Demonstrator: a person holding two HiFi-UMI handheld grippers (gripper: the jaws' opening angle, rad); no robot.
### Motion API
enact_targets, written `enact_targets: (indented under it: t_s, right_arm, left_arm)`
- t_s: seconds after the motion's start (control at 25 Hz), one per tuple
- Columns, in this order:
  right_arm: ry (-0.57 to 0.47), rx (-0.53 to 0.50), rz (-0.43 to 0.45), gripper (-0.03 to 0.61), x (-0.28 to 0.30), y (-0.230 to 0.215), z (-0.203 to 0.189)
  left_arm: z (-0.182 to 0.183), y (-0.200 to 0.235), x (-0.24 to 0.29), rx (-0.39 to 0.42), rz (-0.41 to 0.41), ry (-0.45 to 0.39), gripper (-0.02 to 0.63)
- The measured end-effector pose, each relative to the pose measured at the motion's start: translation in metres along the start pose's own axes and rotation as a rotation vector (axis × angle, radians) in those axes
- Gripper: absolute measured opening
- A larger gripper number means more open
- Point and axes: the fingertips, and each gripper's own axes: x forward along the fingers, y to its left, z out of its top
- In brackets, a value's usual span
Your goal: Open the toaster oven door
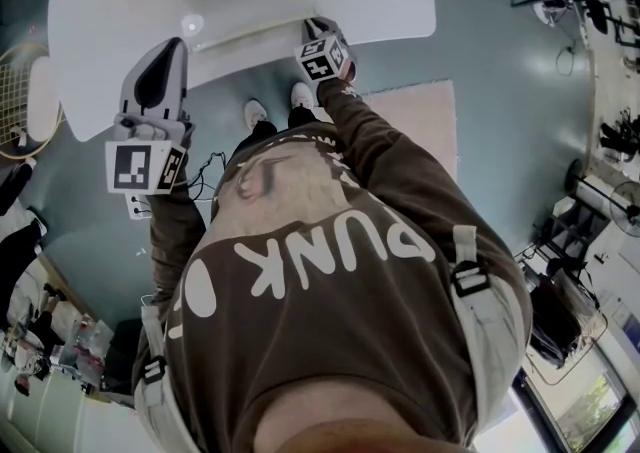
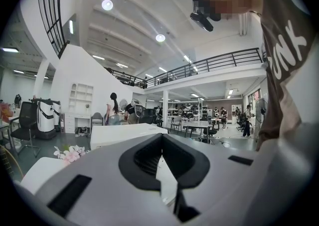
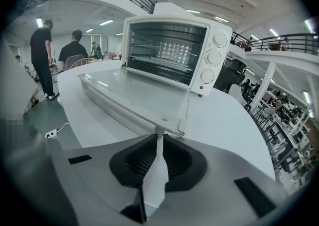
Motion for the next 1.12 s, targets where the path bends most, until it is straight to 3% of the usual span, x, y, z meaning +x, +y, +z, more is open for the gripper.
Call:
enact_targets:
  t_s: [0.76,0.92,1.12]
  right_arm:
    - [0.032,-0.049,0.023,0.046,-0.007,0.009,-0.019]
    - [-0.067,-0.054,0.063,0.038,-0.033,0.015,0.001]
    - [-0.27,-0.047,0.12,0.028,-0.088,0.015,0.066]
  left_arm:
    - [0.0,0.005,-0.001,-0.003,0.01,-0.003,0.003]
    - [-0.001,0.007,-0.001,-0.001,0.02,-0.005,0.003]
    - [0.004,0.013,0.003,0.008,0.031,-0.018,0.003]
